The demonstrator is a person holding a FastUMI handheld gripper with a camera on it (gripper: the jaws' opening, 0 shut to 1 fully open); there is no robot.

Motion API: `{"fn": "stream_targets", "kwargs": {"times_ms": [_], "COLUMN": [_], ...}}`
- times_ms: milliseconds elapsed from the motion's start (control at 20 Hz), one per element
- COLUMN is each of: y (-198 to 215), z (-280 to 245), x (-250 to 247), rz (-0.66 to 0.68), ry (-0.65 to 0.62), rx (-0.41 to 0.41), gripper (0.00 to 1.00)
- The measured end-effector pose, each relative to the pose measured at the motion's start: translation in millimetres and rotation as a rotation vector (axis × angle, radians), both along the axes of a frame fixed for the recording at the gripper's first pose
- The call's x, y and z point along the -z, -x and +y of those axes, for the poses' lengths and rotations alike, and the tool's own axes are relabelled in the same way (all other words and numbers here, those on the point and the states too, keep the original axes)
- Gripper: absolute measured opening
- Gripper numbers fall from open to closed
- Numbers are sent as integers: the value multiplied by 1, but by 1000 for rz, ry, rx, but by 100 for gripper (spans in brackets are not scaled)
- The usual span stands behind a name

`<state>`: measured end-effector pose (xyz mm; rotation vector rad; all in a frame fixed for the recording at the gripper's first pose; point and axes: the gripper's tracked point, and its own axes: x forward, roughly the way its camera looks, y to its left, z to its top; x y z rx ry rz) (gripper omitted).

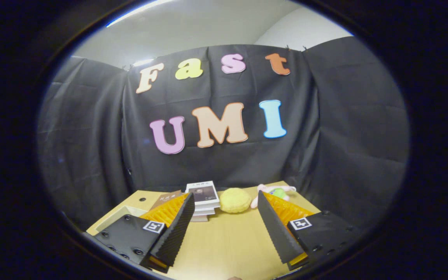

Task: Open the storage box then place both shoes into the box .Put the left shoe in first, then the right shoe, with the right side of both shoes facing outward in a uniform manner.

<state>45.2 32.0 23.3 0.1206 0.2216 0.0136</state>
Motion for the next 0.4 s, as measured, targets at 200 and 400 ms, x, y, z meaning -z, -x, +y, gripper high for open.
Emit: {"fn": "stream_targets", "kwargs": {"times_ms": [200, 400], "y": [1, 0], "z": [-23, -32], "x": [-3, -8], "rz": [-17, -47], "ry": [-3, 5], "rx": [10, 8], "gripper": [100, 100]}}
